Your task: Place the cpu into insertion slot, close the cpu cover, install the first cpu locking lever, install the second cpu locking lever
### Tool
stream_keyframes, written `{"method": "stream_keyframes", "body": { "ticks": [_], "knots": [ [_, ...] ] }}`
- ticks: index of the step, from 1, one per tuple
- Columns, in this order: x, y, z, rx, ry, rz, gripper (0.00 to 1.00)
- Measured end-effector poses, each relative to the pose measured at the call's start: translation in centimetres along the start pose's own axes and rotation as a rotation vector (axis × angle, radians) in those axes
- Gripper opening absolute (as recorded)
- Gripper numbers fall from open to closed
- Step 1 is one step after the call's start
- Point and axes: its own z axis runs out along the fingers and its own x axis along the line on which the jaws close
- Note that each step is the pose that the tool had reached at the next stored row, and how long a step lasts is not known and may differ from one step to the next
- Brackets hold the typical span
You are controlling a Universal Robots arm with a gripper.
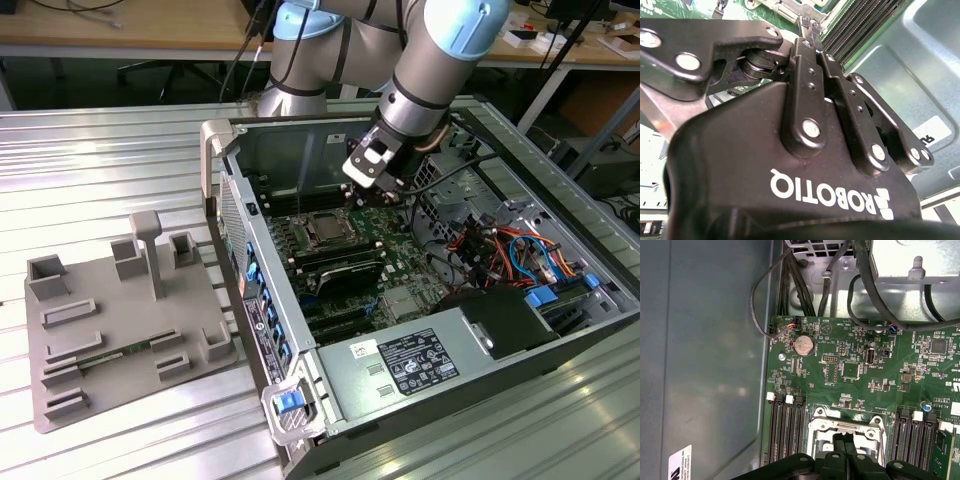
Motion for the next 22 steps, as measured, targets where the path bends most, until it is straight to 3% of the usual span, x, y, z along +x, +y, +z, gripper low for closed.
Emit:
{"method": "stream_keyframes", "body": {
  "ticks": [22],
  "knots": [
    [0.04,-1.17,0.59,0.0003,-0.0021,0.000,0.11]
  ]
}}
